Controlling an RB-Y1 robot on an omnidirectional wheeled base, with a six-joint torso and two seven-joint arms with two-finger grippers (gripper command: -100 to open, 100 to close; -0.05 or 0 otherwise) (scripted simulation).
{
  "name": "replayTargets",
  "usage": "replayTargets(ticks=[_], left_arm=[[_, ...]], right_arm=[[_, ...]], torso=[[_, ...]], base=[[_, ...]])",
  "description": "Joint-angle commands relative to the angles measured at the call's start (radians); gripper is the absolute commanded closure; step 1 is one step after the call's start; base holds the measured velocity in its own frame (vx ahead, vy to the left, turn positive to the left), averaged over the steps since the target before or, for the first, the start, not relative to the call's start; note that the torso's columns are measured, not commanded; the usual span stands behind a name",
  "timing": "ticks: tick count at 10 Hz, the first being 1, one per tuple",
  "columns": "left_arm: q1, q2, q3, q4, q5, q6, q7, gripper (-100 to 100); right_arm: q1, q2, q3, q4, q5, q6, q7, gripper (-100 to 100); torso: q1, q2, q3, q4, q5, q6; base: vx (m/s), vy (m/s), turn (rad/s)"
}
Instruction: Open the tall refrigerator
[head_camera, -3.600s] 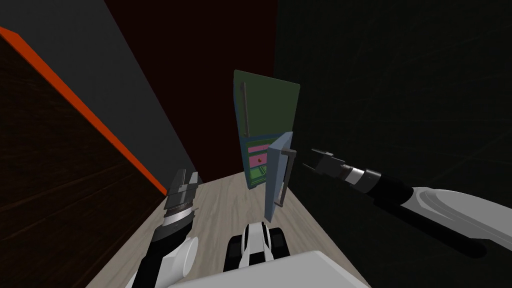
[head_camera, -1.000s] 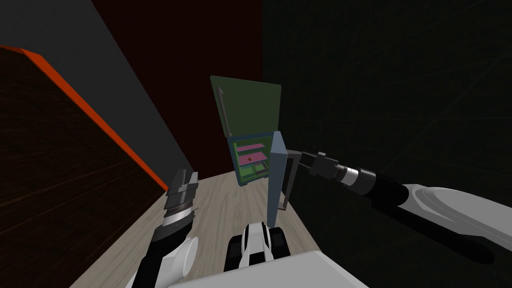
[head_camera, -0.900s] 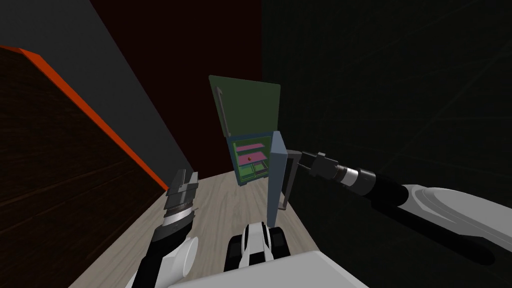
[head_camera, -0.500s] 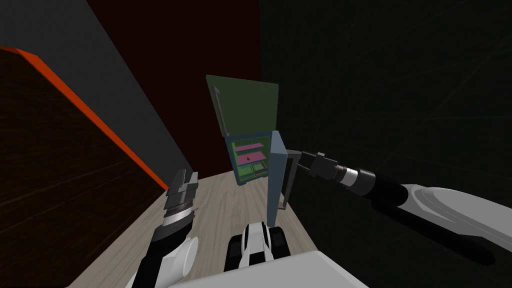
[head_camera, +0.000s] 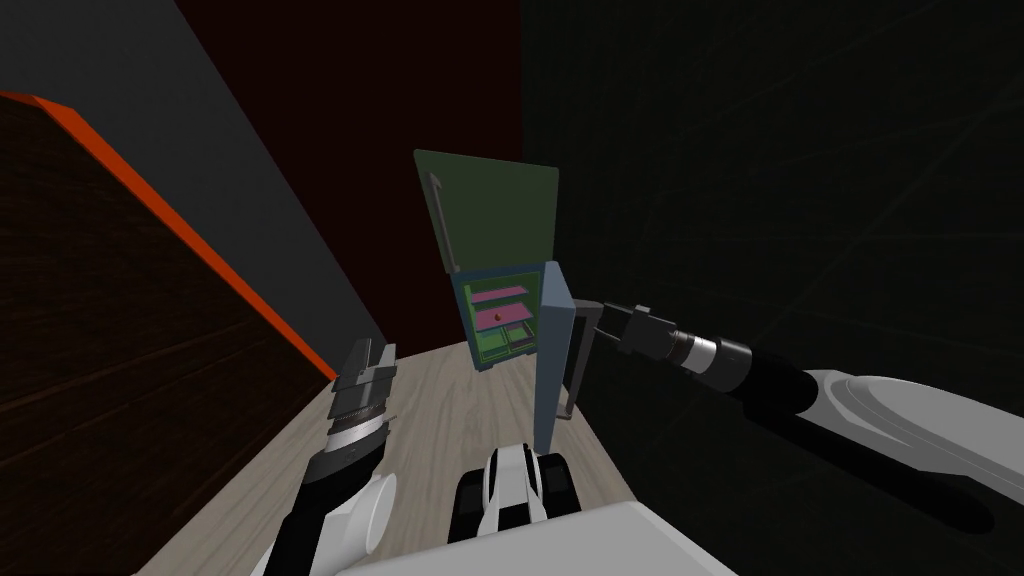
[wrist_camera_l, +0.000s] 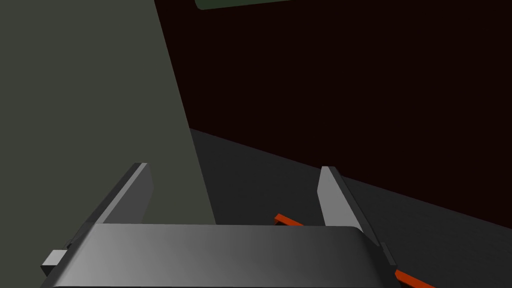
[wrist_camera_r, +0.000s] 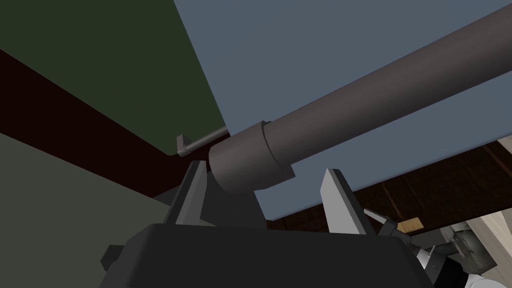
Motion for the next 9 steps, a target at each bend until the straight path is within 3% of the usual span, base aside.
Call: replayTargets(ticks=[1,4,5,9], left_arm=[[0.000,0.000,0.000,0.000,0.000,0.000,0.000,0],[0.000,0.000,0.000,0.000,0.000,0.000,0.000,0],[0.000,0.000,0.000,0.000,0.000,0.000,0.000,0],[0.000,0.000,0.000,0.000,0.000,0.000,0.000,0]], right_arm=[[-0.007,0.001,0.009,-0.019,-0.003,-0.014,0.007,100],[-0.015,0.003,0.018,-0.037,-0.007,-0.027,0.014,100],[-0.002,-0.006,-0.029,-0.033,-0.023,-0.010,-0.014,-100],[0.005,-0.074,-0.119,-0.047,-0.071,0.001,-0.094,-100]], torso=[[-0.003,0.001,0.000,0.001,0.000,-0.002],[0.004,0.004,0.003,0.002,0.001,0.002],[0.005,0.003,0.002,0.002,0.002,0.000],[-0.015,-0.011,-0.009,-0.002,-0.004,0.004]], base=[[-0.059,-0.190,0.059],[-0.046,-0.183,0.023],[-0.005,-0.091,-0.097],[0.014,0.004,-0.084]])
